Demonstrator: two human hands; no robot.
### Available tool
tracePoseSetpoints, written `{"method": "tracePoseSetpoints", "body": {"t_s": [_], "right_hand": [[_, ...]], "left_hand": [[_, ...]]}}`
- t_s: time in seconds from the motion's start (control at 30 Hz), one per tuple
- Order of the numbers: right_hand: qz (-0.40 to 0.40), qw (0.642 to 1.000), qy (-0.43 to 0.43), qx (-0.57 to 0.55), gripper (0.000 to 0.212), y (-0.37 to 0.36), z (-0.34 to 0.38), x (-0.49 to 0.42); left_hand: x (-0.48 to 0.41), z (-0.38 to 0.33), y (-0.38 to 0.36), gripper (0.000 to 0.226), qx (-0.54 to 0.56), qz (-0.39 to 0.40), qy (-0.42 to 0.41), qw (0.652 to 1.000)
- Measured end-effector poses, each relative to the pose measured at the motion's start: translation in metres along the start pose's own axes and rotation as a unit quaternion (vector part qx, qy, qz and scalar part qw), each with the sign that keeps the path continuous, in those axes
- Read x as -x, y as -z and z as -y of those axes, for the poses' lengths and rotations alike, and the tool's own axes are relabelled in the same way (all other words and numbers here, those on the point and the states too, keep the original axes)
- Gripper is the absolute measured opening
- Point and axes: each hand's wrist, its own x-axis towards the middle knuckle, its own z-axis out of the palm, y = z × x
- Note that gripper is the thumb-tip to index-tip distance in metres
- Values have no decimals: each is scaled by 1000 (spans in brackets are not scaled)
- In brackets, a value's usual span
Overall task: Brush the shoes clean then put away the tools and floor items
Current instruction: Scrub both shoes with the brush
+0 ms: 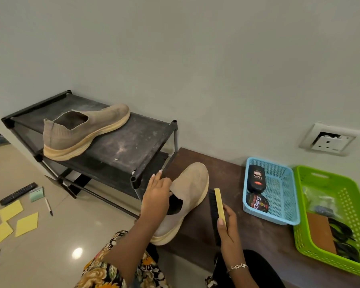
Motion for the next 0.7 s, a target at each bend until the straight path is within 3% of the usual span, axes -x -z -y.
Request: {"method": "tracePoseSetpoints", "body": {"t_s": [0.07, 0.17, 0.37, 0.57, 0.7], "right_hand": [[-4, 1000, -1, -12, 36, 0, 0, -1], [-1, 1000, -3, -24, 35, 0, 1, -1], [7, 999, -11, -35, 35, 2, 3, -1], [-4, 999, 1, -38, 36, 2, 4, -3], [-2, 999, 0, -39, 34, 1, 7, -3]], "left_hand": [[10, -1, 1, 37, 43, 41, 71, 996], [20, 6, -7, 42, 18, 62, 94, 993], [-7, 7, -2, 24, 52, 151, 189, 969], [-15, -8, 7, 20, 51, -9, 137, 989], [13, -20, -1, 48, 17, 10, 28, 999]]}}
